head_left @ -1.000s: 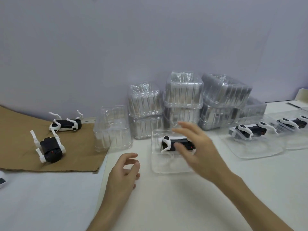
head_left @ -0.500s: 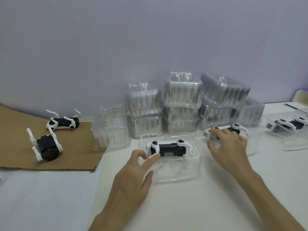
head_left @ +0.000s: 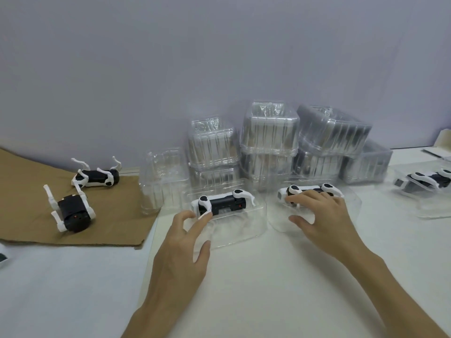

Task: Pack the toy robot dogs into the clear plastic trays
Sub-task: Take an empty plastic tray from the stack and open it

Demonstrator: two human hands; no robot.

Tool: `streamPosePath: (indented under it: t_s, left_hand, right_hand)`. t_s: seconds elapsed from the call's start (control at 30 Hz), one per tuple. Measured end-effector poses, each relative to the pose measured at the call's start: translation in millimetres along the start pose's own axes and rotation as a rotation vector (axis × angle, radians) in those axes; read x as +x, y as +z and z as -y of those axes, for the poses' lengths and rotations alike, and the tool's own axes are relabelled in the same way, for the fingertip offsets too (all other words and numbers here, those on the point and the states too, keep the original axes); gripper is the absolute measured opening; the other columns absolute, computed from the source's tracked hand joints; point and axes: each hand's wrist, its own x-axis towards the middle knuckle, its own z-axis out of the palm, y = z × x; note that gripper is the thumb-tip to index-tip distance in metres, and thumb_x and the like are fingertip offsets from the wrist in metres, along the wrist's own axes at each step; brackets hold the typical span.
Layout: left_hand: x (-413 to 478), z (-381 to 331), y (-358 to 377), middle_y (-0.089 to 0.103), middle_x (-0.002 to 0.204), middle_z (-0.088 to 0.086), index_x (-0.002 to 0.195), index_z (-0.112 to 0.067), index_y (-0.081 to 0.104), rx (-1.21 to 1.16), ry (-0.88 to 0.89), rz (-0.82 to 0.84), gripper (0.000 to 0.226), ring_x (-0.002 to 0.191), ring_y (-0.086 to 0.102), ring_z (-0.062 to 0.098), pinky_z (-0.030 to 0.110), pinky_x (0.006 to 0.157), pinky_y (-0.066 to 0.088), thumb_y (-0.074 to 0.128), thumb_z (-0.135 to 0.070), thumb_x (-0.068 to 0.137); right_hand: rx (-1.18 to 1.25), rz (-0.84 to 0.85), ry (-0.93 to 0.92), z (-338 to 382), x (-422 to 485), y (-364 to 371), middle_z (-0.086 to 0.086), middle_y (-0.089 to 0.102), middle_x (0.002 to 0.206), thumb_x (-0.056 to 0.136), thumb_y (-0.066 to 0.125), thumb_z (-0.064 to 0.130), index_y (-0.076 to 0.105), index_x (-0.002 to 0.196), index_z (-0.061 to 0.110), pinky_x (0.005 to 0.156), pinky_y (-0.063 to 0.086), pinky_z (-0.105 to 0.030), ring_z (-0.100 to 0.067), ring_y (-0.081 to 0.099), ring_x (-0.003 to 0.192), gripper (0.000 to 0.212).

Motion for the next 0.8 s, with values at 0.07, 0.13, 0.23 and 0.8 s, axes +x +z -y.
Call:
streamPosePath:
  t_s: [0.07, 0.13, 0.23, 0.8]
  left_hand:
    - [0, 0, 1, 0.040, 0.133, -0.013, 0.135, -0.034, 0.057, 0.001, -0.063, -0.051, 0.056, 0.093, 0.044, -0.001, 0.023, 0.066, 0.044, 0.075, -0.018, 0.085]
    - [1, 3, 1, 0.037, 0.136, -0.011, 0.132, -0.032, 0.057, -0.039, -0.121, -0.088, 0.051, 0.103, 0.045, 0.003, 0.028, 0.072, 0.045, 0.074, -0.017, 0.086]
    - [1, 8, 0, 0.035, 0.138, -0.018, 0.128, -0.037, 0.058, -0.072, -0.139, -0.026, 0.042, 0.110, 0.050, 0.005, 0.029, 0.076, 0.043, 0.069, -0.019, 0.091]
    - [0, 8, 2, 0.039, 0.137, -0.022, 0.123, -0.039, 0.063, -0.130, -0.139, -0.013, 0.039, 0.105, 0.045, -0.022, 0.006, 0.073, 0.035, 0.067, -0.015, 0.092]
  right_hand:
    - [0.051, -0.015, -0.009, -5, 0, -2, 0.012, 0.067, 0.107, 0.082, 0.082, 0.014, 0.074, 0.113, 0.027, 0.099, 0.028, -0.034, -0.019, 0.062, 0.107, 0.034]
    - [0.075, -0.030, -0.022, -9, 0, -3, 0.010, 0.068, 0.105, 0.082, 0.081, 0.010, 0.076, 0.111, 0.026, 0.097, 0.031, -0.037, -0.020, 0.064, 0.104, 0.034]
    - [0.077, -0.058, -0.049, -11, 0, -2, 0.008, 0.069, 0.101, 0.080, 0.082, 0.006, 0.078, 0.109, 0.024, 0.096, 0.036, -0.043, -0.021, 0.065, 0.100, 0.034]
    - [0.014, -0.233, 0.505, -69, -5, -34, -0.004, 0.069, 0.124, 0.086, 0.059, 0.004, 0.075, 0.108, 0.027, 0.118, 0.015, -0.047, -0.026, 0.050, 0.128, 0.035]
